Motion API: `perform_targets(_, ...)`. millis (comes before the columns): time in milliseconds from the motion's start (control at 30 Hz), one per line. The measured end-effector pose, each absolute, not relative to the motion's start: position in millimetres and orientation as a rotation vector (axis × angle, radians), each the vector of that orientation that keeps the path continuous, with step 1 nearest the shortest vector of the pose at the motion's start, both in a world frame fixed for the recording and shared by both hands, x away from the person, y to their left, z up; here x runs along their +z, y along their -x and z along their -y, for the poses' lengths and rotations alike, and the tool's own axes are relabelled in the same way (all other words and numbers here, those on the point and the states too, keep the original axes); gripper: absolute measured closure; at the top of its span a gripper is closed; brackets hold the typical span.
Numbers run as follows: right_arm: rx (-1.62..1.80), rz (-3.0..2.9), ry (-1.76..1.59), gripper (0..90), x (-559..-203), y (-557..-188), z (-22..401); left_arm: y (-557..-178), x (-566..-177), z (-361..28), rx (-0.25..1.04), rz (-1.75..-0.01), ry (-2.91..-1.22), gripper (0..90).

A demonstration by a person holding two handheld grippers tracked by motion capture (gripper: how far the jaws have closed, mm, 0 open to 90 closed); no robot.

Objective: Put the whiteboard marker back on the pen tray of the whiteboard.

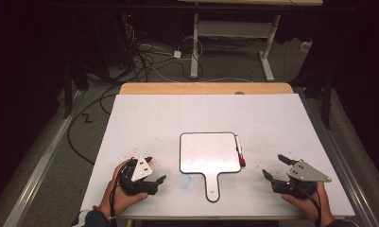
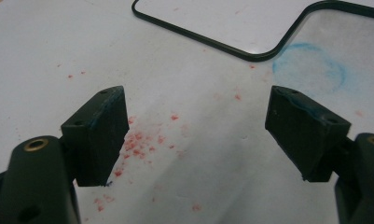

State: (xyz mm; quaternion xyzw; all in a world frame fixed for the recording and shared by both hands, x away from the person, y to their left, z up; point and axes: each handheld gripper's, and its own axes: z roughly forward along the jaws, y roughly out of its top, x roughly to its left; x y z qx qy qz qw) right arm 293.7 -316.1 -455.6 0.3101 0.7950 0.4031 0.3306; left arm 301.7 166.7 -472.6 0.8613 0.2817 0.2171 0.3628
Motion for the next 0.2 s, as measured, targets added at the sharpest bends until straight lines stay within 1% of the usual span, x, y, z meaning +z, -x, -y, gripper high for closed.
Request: perform_targets(200, 1.055, -2.082, -0.804, 26.2, -455.9, -293.1, 315.2, -304.1, -472.8, -165.0, 0.556, -0.724, -2.217, 20.6)
